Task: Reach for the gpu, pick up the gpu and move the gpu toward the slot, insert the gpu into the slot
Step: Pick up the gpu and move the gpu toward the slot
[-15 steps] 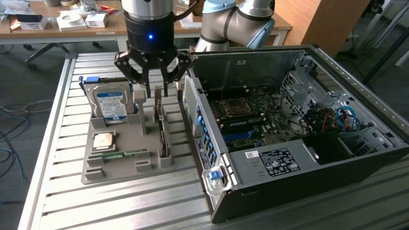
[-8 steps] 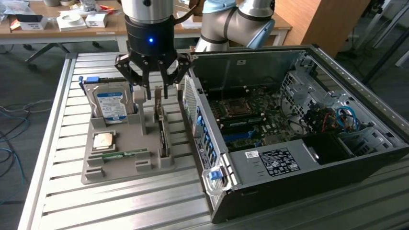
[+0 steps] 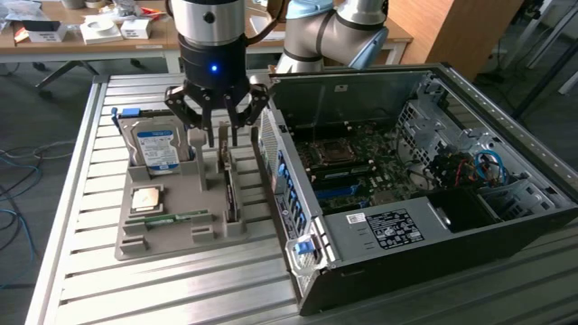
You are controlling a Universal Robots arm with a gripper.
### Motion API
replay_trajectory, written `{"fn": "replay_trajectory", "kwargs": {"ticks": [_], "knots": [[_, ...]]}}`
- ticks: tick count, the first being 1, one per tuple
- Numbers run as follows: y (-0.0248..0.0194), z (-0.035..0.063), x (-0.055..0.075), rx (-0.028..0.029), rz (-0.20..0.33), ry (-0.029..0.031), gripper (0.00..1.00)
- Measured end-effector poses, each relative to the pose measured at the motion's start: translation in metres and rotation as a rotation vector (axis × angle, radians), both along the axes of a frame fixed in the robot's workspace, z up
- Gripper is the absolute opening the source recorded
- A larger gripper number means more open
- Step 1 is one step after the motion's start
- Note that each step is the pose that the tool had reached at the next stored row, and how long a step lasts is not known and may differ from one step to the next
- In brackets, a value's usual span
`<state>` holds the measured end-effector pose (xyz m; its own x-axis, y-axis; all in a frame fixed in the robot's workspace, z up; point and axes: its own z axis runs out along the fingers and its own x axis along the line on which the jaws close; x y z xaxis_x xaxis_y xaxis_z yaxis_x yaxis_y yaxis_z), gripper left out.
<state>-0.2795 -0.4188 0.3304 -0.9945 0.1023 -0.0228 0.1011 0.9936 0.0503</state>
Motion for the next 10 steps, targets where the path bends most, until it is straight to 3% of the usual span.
{"fn": "replay_trajectory", "kwargs": {"ticks": [10], "knots": [[0.0000,-0.0050,0.0000,0.0000,0.000,0.0001,0.42]]}}
